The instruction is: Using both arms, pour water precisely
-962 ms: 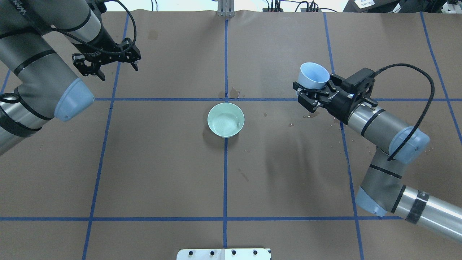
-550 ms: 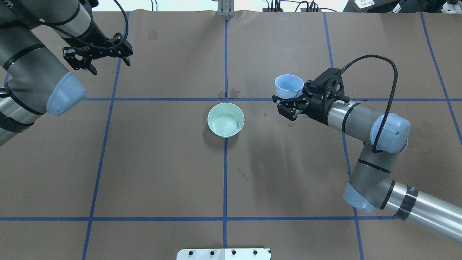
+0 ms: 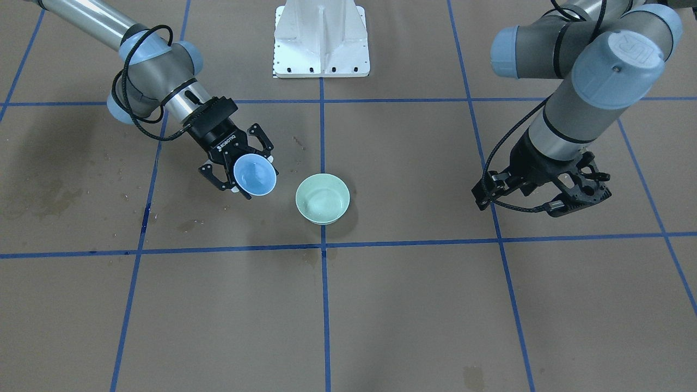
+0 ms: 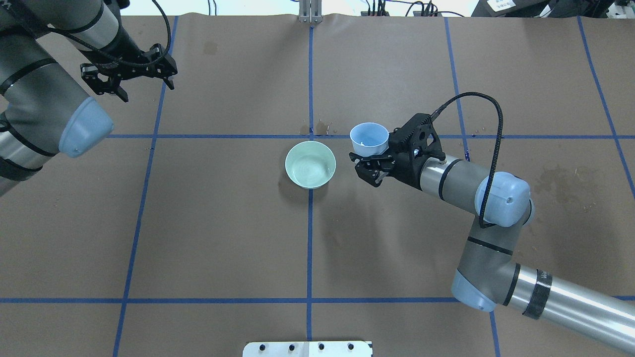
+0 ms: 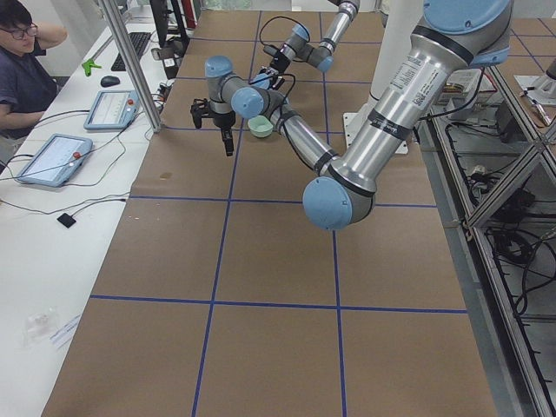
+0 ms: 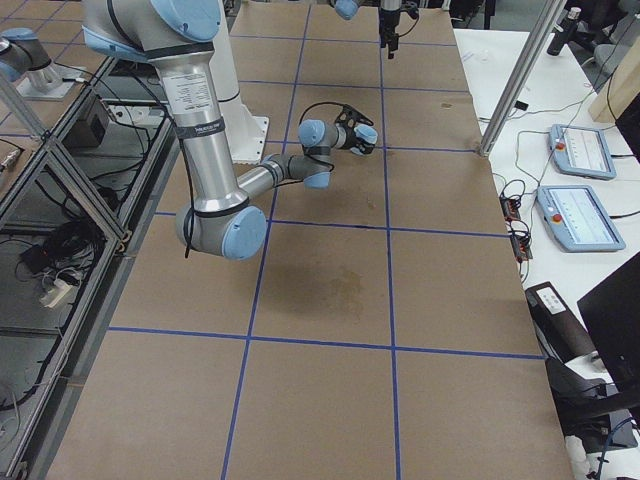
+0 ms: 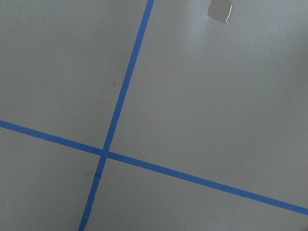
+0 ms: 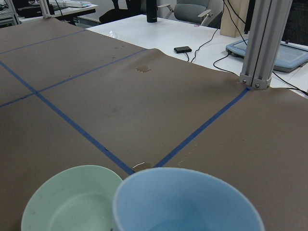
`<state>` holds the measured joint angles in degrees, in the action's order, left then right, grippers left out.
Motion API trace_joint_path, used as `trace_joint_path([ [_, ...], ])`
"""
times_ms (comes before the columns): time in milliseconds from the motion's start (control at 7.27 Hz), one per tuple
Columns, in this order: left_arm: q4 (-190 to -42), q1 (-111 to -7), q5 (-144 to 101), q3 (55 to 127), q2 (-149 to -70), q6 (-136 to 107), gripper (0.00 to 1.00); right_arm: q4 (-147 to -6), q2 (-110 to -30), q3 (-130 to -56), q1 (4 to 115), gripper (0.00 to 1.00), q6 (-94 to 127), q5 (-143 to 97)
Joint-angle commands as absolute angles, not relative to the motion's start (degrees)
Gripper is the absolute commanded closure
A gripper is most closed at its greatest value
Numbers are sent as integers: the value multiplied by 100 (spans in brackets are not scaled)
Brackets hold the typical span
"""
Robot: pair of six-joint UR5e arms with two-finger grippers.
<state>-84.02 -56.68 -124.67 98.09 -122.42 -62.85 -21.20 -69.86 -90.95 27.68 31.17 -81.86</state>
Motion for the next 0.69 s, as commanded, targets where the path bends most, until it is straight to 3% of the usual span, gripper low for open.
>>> trace_joint_path([
  [0,-8402,-5678,-12472,9800,-12182,-6284,0,-2564,-6734,-9123,2515,100,2972,-7920],
  [550,-8437,-5704,-12480,9809,-11962,-6021,0,-4624,-6400,-9789,2479,100,2681,-7910],
])
